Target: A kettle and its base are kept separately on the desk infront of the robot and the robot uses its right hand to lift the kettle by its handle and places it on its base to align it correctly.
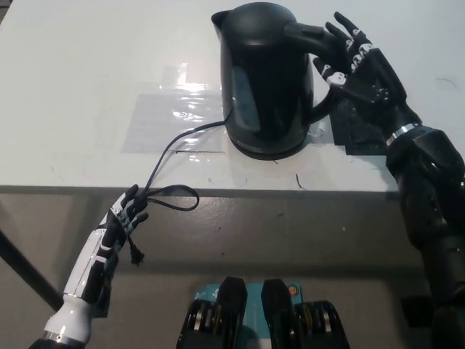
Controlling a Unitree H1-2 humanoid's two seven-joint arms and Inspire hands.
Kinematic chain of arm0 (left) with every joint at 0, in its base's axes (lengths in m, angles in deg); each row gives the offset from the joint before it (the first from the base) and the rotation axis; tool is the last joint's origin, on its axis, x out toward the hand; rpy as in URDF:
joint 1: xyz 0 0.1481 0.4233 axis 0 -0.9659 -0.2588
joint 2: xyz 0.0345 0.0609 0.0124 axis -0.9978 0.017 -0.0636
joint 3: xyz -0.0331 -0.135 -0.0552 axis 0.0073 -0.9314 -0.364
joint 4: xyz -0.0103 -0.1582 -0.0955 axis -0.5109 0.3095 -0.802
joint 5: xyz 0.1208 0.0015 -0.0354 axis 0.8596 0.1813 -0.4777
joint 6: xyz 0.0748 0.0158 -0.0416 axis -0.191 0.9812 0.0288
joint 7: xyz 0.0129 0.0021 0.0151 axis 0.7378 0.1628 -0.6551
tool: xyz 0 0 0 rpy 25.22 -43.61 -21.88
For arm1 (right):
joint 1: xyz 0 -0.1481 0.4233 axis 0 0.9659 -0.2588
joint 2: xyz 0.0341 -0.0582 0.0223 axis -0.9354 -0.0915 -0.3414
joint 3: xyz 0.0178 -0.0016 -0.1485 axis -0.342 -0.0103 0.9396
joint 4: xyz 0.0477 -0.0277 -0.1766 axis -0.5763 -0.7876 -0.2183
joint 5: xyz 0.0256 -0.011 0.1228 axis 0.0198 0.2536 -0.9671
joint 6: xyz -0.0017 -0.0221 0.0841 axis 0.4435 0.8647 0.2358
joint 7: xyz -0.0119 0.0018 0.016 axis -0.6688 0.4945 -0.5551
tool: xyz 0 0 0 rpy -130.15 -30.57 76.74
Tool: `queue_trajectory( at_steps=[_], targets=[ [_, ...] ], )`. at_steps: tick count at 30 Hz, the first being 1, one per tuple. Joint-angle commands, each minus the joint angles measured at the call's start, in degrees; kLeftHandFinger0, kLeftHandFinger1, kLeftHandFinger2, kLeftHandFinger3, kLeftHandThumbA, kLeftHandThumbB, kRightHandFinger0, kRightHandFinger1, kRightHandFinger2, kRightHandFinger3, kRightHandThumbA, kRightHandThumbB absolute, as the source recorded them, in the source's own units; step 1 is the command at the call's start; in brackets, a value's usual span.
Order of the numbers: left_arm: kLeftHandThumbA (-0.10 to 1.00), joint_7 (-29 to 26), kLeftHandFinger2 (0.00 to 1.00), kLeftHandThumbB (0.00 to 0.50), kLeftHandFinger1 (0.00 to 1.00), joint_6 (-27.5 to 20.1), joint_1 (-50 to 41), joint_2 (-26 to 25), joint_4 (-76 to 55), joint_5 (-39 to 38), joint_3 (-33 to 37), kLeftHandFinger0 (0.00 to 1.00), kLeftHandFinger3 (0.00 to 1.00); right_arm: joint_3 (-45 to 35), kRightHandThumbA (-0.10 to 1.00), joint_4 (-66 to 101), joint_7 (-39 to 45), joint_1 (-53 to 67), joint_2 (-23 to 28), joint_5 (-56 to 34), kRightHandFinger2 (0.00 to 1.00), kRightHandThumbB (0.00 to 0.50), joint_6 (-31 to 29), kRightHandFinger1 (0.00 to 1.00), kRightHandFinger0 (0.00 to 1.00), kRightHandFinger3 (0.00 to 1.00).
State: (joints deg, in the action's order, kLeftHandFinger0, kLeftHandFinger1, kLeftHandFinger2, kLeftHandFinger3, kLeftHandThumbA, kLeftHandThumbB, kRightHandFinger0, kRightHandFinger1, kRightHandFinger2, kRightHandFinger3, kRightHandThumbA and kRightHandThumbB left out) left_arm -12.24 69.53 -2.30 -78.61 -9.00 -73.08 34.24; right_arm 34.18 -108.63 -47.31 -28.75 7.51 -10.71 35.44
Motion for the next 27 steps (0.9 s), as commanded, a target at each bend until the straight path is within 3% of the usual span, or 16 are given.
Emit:
queue_trajectory(
  at_steps=[1, 11, 22, 26, 27],
  targets=[
    [0.98, 0.36, 1.0, 0.127, 1.0, -0.9, 0.84, -0.55, -1.0, -0.63, -0.33, 1.0, 1.0, -2.29, 0.54, 3.5, 4.89, -1.85, 2.67, -5.08, 1.0, 0.5, 1.12, 1.0, 1.0, 1.0],
    [0.99, 0.21, 1.0, 0.129, 1.0, -0.89, 0.73, -0.41, -1.07, -0.69, -0.49, 1.0, 1.0, -4.71, 0.57, 7.27, 10.14, 0.52, 6.04, -9.37, 1.0, 0.5, 5.52, 1.0, 1.0, 1.0],
    [0.98, 0.03, 1.0, 0.13, 1.0, -0.73, 0.74, -0.08, -1.15, -0.64, -0.39, 1.0, 1.0, -5.53, 0.49, 9.49, 11.64, 1.95, 7.91, -10.97, 1.0, 0.5, 8.37, 1.0, 1.0, 1.0],
    [0.98, 0.07, 1.0, 0.132, 1.0, -0.75, 0.88, -0.1, -1.23, -0.65, -0.36, 1.0, 1.0, -6.27, 0.66, 13.85, 8.84, 3.34, 7.01, -10.36, 1.0, 0.5, 6.37, 1.0, 1.0, 1.0],
    [0.99, 0.08, 1.0, 0.139, 1.0, -0.68, 0.9, -0.15, -1.24, -0.68, -0.38, 1.0, 1.0, -6.77, 0.87, 17.63, 6.12, 4.25, 6.71, -9.04, 1.0, 0.5, 5.24, 1.0, 1.0, 1.0]
  ],
)
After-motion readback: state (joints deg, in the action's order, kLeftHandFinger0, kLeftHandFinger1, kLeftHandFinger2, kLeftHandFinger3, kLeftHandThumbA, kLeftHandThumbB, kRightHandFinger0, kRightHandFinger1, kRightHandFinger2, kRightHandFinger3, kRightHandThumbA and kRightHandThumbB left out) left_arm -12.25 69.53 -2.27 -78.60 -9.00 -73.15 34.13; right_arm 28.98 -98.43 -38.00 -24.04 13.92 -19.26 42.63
